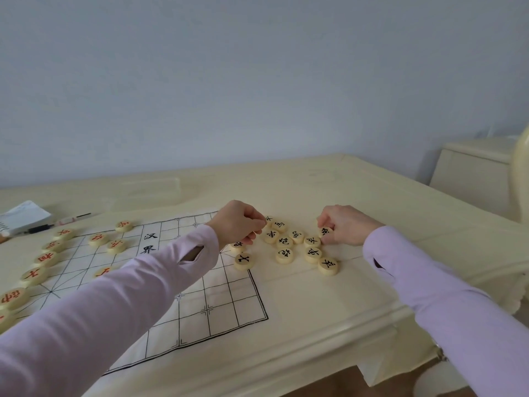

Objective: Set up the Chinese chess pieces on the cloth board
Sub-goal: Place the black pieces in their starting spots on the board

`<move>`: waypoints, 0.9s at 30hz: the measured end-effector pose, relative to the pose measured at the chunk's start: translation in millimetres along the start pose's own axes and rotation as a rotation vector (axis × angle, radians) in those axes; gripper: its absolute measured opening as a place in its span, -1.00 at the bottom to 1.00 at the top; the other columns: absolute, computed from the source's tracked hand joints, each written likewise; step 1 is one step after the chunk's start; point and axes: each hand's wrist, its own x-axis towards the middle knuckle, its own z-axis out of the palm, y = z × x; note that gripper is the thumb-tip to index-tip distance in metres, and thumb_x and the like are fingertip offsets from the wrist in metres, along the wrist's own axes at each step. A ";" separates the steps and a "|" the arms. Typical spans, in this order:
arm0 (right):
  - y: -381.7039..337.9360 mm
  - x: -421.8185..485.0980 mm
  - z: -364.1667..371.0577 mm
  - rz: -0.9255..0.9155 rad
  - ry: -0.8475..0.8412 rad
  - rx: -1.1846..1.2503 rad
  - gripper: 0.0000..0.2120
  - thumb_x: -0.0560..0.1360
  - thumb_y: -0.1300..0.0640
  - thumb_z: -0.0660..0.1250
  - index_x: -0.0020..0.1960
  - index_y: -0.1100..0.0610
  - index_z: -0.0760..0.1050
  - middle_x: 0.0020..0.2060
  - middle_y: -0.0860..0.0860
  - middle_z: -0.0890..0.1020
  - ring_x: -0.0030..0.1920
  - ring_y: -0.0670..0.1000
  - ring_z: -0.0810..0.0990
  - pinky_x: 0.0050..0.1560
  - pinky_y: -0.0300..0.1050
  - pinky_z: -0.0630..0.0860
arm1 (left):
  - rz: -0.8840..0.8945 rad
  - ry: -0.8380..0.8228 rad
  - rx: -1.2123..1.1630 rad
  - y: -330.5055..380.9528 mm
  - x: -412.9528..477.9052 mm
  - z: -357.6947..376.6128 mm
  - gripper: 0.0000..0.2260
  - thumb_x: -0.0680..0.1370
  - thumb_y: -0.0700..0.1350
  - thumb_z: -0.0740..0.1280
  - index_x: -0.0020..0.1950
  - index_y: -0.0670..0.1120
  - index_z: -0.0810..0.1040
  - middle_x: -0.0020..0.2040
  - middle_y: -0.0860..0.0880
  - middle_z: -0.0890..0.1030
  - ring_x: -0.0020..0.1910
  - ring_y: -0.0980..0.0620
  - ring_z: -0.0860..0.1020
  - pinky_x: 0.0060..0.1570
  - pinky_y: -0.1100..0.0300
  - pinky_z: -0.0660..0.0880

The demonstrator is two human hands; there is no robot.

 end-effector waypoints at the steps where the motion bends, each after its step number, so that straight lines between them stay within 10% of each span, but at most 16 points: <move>1: 0.4 -1.2 0.0 0.008 0.034 0.021 -0.67 0.41 0.12 0.43 0.15 0.11 0.50 0.02 0.00 0.48 0.09 0.03 0.48 0.09 -0.16 0.40 | 0.005 0.001 0.003 1.3 -1.8 -1.0 -0.88 0.53 -0.26 0.28 -0.15 -0.12 0.59 -0.30 -0.04 0.57 -0.39 0.06 0.50 -0.32 0.26 0.53; 8: -23.1 -8.9 -3.5 0.008 0.303 0.404 -0.82 0.38 0.22 0.45 -0.04 0.11 0.56 -0.23 0.03 0.56 -0.34 0.01 0.56 -0.27 -0.29 0.50 | 0.042 0.028 -0.017 6.0 -14.3 -10.0 -0.92 0.54 -0.25 0.30 -0.07 -0.18 0.58 -0.29 -0.05 0.56 -0.38 0.08 0.50 -0.31 0.30 0.56; 13: -65.3 -20.4 2.5 -0.103 0.142 0.805 -0.85 0.45 0.30 0.40 0.01 0.23 0.57 -0.30 0.09 0.61 -0.42 -0.05 0.57 -0.36 -0.30 0.53 | 0.014 -0.071 -0.083 10.0 -27.2 -17.0 -0.72 0.49 -0.04 0.40 -0.01 -0.27 0.61 -0.21 -0.09 0.60 -0.28 0.01 0.54 -0.07 0.16 0.58; 27: -99.6 -46.3 18.8 -0.079 -0.089 0.973 -0.92 0.51 0.29 0.32 -0.03 0.28 0.57 -0.33 0.10 0.59 -0.46 -0.12 0.57 -0.40 -0.31 0.55 | -0.179 -0.150 -0.299 -1.5 -63.6 -27.3 -0.93 0.46 -0.28 0.41 -0.13 -0.29 0.60 -0.35 -0.06 0.61 -0.46 0.16 0.56 -0.35 0.35 0.57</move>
